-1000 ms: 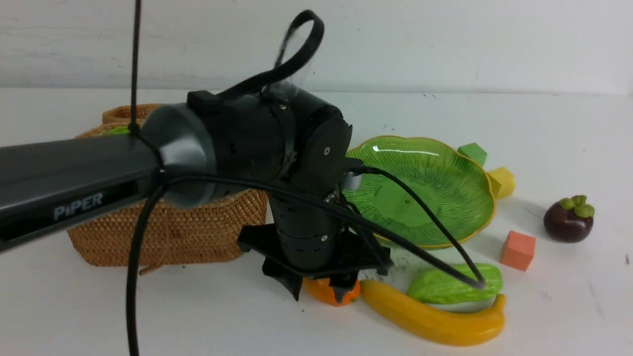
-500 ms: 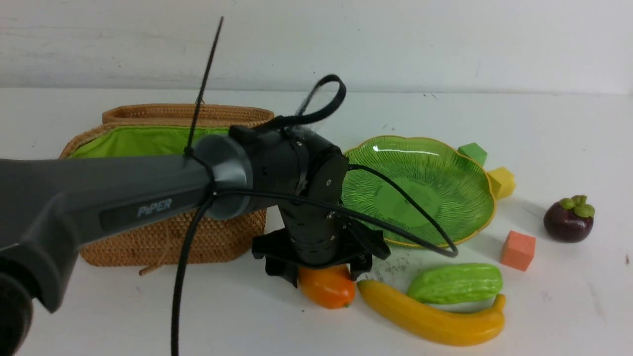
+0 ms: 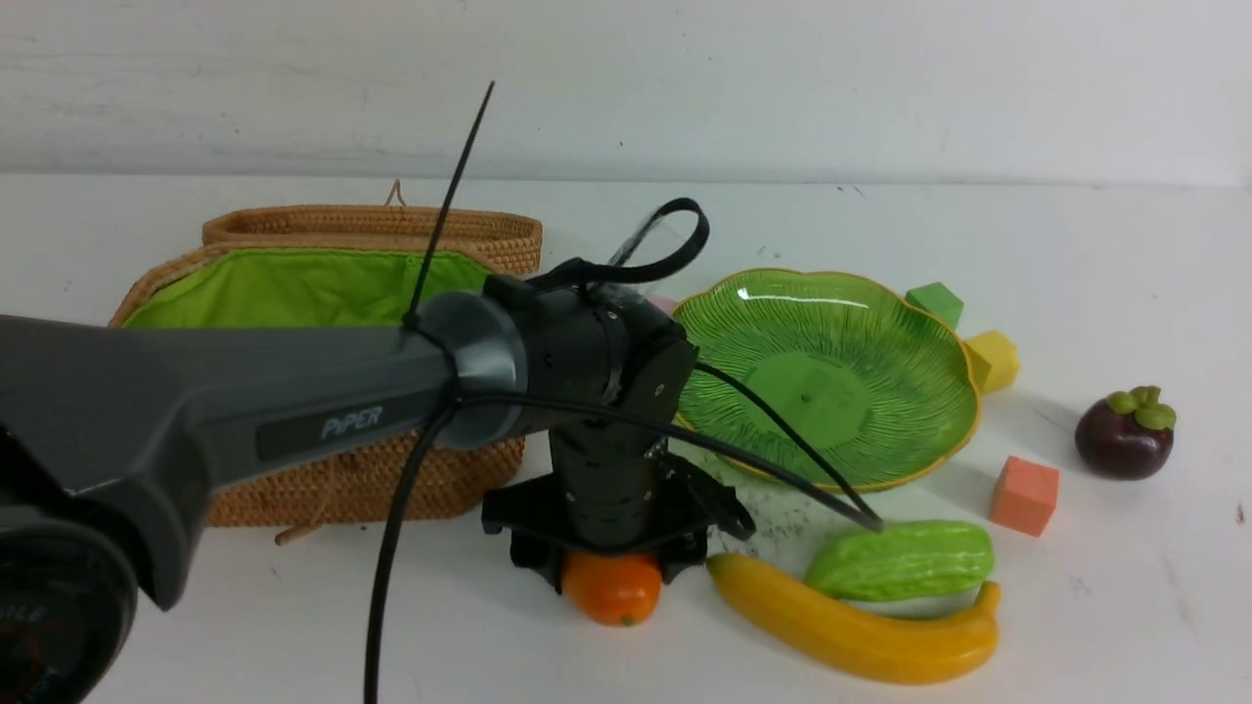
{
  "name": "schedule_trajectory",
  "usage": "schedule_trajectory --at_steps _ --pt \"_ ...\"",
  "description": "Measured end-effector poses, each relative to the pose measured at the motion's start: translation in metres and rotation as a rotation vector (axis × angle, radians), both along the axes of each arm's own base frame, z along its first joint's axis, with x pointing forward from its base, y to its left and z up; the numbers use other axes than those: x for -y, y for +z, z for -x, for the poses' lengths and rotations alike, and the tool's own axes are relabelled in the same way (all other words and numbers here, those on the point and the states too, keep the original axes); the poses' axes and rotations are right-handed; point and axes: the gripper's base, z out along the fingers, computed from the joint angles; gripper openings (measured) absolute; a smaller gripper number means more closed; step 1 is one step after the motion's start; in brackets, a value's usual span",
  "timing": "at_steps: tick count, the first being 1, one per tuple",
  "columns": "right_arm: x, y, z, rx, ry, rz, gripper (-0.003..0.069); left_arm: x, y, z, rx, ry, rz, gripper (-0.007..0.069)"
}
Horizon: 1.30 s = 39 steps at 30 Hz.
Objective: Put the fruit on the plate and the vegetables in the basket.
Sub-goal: Grab the mango with your left arm and place it on the right plate
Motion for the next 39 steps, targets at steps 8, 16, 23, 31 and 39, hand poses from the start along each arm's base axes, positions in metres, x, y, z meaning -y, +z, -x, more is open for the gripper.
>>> schedule_trajectory --at_steps 8,16,23,31,39 --pt "0.0 0.0 0.0 0.002 0.0 -0.002 0.0235 -0.006 0.02 0.013 -0.071 -0.058 -0.02 0.0587" --pt "0.002 0.003 -0.004 0.048 -0.034 -0.005 0.0235 0.009 0.09 0.049 0.094 -0.317 0.086 0.0587" --pt "0.01 0.011 -0.016 0.135 -0.198 -0.051 0.0235 0.037 0.109 0.04 0.448 -0.549 0.209 0.0587" --pt "0.015 0.012 -0.02 0.145 -0.28 -0.066 0.0235 0.048 0.073 -0.025 0.631 -0.493 0.26 0.0587" --pt "0.014 0.011 -0.019 0.125 -0.273 -0.066 0.0235 0.059 0.042 -0.046 0.605 -0.495 0.232 0.0647"
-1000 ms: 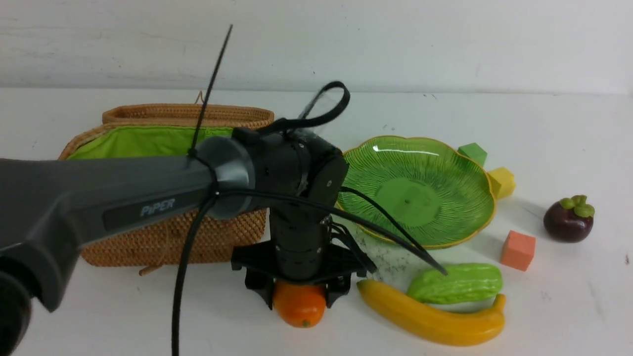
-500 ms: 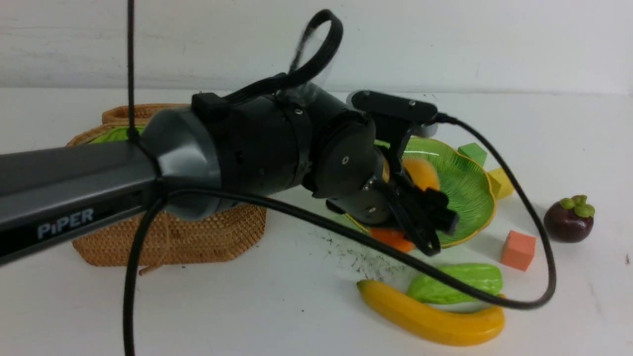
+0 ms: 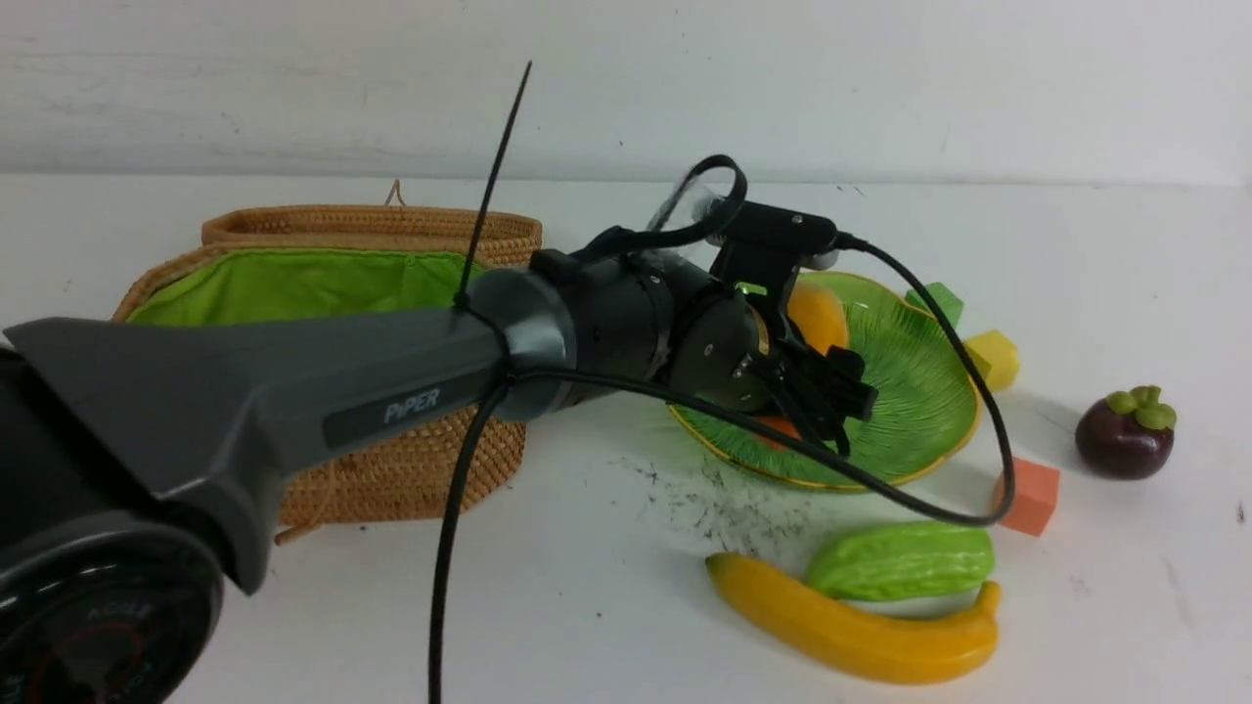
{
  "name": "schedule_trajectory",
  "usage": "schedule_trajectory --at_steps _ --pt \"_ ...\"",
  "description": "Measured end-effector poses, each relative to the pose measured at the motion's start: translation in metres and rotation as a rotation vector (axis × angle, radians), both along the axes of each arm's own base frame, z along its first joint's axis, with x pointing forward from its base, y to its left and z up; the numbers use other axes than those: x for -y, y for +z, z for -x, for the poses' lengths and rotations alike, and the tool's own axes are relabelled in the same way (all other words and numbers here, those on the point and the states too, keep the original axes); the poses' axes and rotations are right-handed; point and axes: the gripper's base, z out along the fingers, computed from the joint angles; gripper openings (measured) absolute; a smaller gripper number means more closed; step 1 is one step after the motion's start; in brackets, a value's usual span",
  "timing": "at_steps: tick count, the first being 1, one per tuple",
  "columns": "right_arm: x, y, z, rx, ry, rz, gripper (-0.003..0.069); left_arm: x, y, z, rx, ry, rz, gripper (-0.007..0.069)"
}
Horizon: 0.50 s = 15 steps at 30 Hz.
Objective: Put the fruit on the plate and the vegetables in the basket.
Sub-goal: Grab the mango with your left arm and place it on the right plate, then use the right arm to grab a banana and put it into the right plate
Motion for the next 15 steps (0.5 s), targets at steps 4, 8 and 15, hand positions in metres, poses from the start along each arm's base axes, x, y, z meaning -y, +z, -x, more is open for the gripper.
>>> schedule_trajectory --at_steps 4,8,15 --pt "0.0 -0.001 0.0 -0.007 0.001 0.003 0.0235 0.0 0.002 0.0 0.001 0.001 0.0 0.0658" --pt "0.0 -0.001 0.0 -0.009 0.0 0.004 0.0235 -0.004 0.017 0.007 -0.021 0.003 -0.009 0.0617" --pt "0.0 -0.001 0.001 -0.015 0.002 0.004 0.0235 -0.022 0.084 0.035 -0.018 0.003 0.02 0.0342"
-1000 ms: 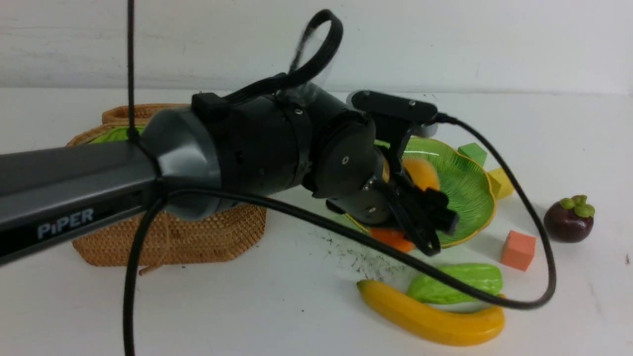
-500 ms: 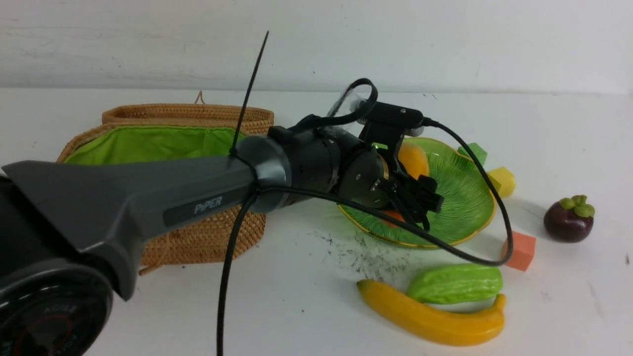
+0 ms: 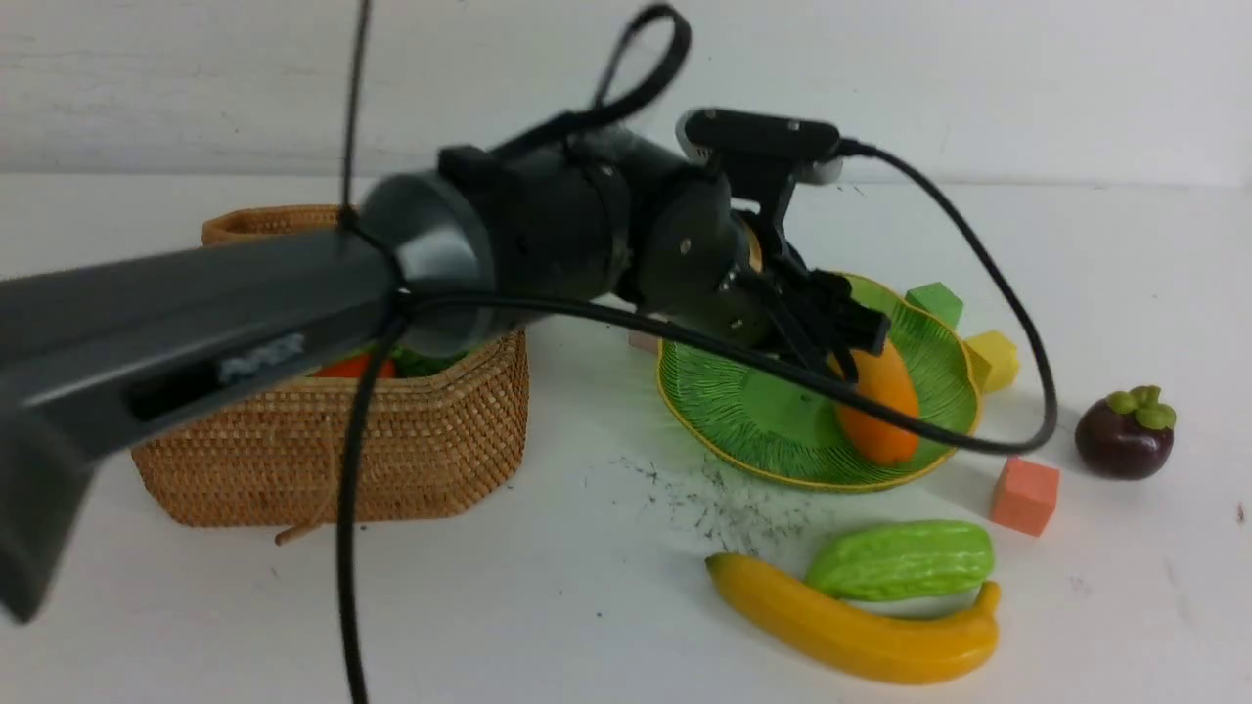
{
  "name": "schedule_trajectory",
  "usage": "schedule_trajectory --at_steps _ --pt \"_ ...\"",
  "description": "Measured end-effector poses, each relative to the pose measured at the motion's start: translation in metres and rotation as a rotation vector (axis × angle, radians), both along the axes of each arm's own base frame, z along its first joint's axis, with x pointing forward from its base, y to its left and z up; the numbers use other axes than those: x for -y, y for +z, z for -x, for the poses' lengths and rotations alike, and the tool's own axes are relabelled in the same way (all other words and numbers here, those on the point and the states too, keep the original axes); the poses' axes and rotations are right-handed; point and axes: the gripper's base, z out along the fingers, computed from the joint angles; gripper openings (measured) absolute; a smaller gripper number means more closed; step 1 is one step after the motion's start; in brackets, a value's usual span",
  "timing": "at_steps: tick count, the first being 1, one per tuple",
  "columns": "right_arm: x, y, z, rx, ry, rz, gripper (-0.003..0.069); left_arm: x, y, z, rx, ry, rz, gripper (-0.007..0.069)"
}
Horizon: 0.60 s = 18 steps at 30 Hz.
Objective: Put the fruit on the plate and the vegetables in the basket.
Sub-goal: Use the right arm to grab a banana and put it into the right plate
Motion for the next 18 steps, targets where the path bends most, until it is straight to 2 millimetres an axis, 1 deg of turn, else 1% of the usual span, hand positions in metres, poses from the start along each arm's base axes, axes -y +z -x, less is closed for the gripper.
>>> schedule_trajectory --at_steps 1,2,3,4,5,6,7,10,11,12,14,16,17,18 --pt "0.0 -0.001 0.0 -0.007 0.001 0.002 0.0235 -0.005 0.013 0.008 -0.008 -0.001 -0.004 0.0259" --pt "0.0 -0.001 0.0 -0.008 0.002 0.001 0.0235 -0.006 0.015 0.009 -0.011 -0.001 -0.004 0.0244" --pt "0.0 -0.001 0.001 -0.018 0.006 0.0 0.0235 -0.013 0.029 0.02 -0.033 -0.003 -0.018 0.0129" --pt "-0.001 -0.002 0.002 -0.026 0.011 -0.002 0.0235 -0.018 0.037 0.026 -0.043 -0.005 -0.023 0.0059" --pt "-0.001 -0.002 0.002 -0.033 0.013 -0.001 0.0235 -0.023 0.044 0.033 -0.061 -0.008 -0.04 0.0011" --pt "-0.001 -0.003 0.002 -0.041 0.017 -0.001 0.0235 -0.026 0.046 0.037 -0.079 -0.011 -0.059 -0.0008" --pt "-0.001 -0.003 0.003 -0.05 0.022 0.0 0.0235 -0.032 0.053 0.045 -0.102 -0.023 -0.081 -0.0013" --pt "-0.002 -0.006 0.003 -0.083 0.028 0.014 0.0235 -0.044 0.063 0.059 -0.135 -0.049 -0.144 -0.0013" --pt "-0.003 -0.008 0.002 -0.105 0.026 0.03 0.0235 -0.052 0.071 0.067 -0.136 -0.057 -0.157 -0.0013" --pt "-0.003 -0.008 0.002 -0.108 0.026 0.033 0.0235 -0.053 0.073 0.068 -0.133 -0.058 -0.156 -0.0013" --pt "-0.009 -0.013 -0.003 -0.169 0.025 0.087 0.0235 -0.071 0.087 0.088 -0.107 -0.066 -0.145 -0.0013" --pt "-0.014 -0.015 -0.007 -0.188 0.034 0.118 0.0235 -0.083 0.096 0.101 -0.084 -0.07 -0.131 -0.0013" --pt "-0.021 -0.017 -0.013 -0.205 0.046 0.157 0.0235 -0.094 0.098 0.114 -0.074 -0.072 -0.127 -0.0013" --pt "-0.026 -0.018 -0.018 -0.212 0.059 0.188 0.0235 -0.102 0.099 0.123 -0.07 -0.074 -0.115 -0.0013"
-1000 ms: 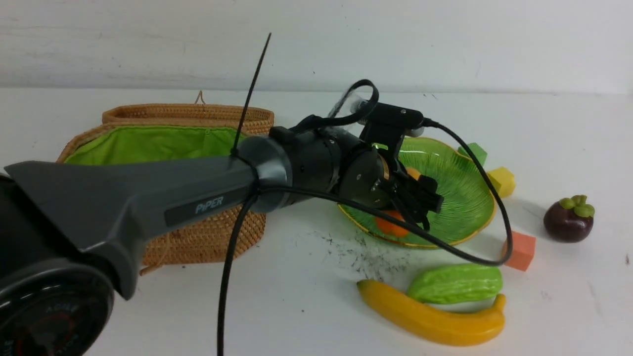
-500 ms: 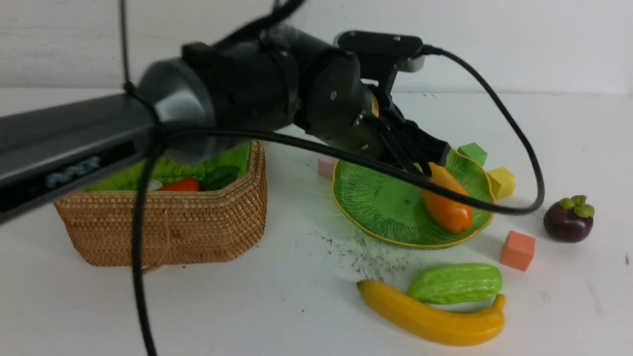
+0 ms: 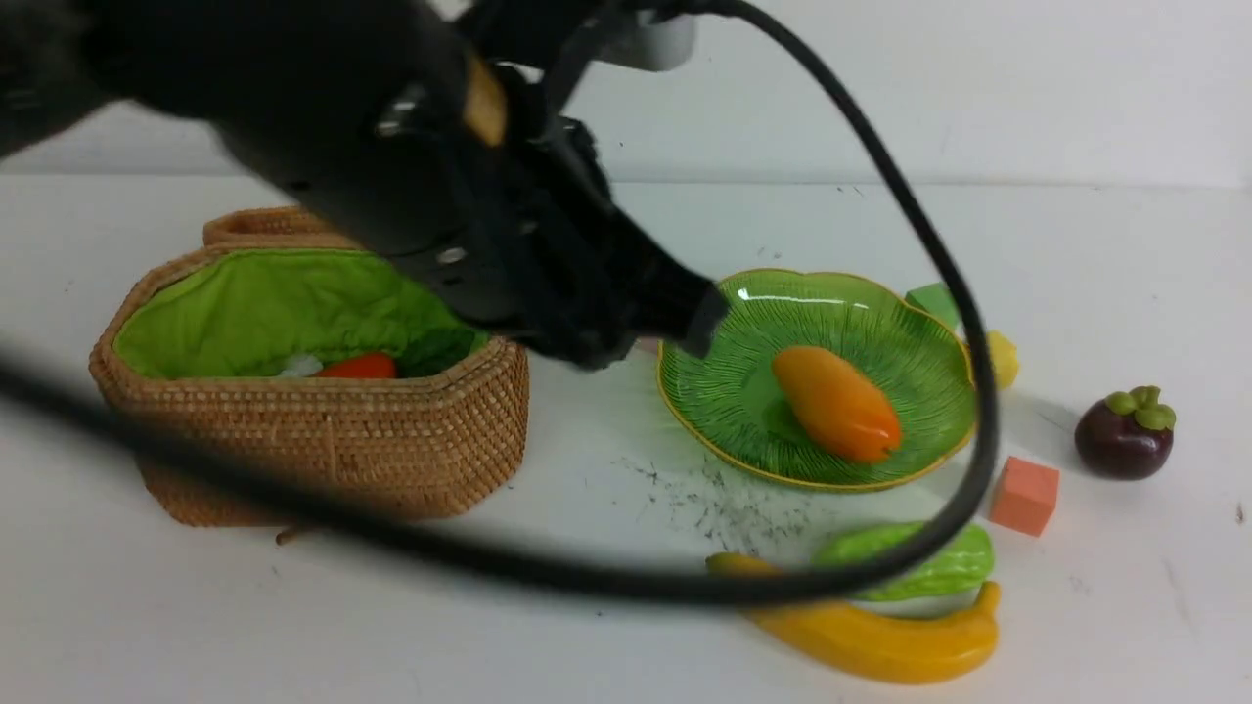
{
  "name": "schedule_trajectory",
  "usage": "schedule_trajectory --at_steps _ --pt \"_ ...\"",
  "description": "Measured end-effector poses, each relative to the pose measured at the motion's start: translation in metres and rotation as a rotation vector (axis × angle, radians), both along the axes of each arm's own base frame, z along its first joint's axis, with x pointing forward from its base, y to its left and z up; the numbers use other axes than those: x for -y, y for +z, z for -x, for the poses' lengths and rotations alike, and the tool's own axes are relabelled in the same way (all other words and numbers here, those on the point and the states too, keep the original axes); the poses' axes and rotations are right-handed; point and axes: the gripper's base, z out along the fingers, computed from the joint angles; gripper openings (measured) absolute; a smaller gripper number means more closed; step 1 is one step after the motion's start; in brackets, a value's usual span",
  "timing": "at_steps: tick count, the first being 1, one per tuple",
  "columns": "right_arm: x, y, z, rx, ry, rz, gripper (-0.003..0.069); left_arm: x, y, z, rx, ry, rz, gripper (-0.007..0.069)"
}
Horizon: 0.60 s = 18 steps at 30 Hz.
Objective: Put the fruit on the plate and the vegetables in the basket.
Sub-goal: Use the right arm to grab a banana and put it into the right plate
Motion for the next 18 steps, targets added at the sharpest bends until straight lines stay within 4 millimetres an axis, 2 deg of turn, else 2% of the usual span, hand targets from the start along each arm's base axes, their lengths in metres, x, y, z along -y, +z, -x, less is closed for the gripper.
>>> schedule_trajectory --at_steps 3,4,5,6,8,9,10,18 --pt "-0.018 -0.006 -0.016 -0.036 0.041 0.091 0.0235 -0.024 0.001 0.028 0.026 -0.004 0.04 -0.0013" --pt "-0.031 -0.012 -0.026 -0.07 0.077 0.14 0.0235 -0.036 -0.004 0.042 0.036 -0.005 0.063 -0.0013" --pt "-0.036 -0.015 -0.031 -0.087 0.089 0.159 0.0235 -0.039 -0.01 0.046 0.029 -0.005 0.061 -0.0013" --pt "-0.052 -0.023 -0.042 -0.121 0.143 0.214 0.0235 -0.051 -0.013 0.06 0.046 -0.006 0.091 -0.0013" --pt "-0.063 -0.029 -0.051 -0.151 0.177 0.248 0.0235 -0.061 -0.022 0.072 0.048 -0.006 0.105 -0.0013" --pt "-0.08 -0.041 -0.064 -0.184 0.231 0.306 0.0235 -0.071 -0.026 0.084 0.057 -0.007 0.127 -0.0013" --pt "-0.089 -0.047 -0.072 -0.2 0.252 0.331 0.0235 -0.079 -0.029 0.093 0.063 -0.008 0.145 -0.0013" --pt "-0.14 -0.099 -0.12 -0.258 0.353 0.462 0.0235 -0.129 -0.036 0.152 0.173 -0.02 0.282 -0.0013"
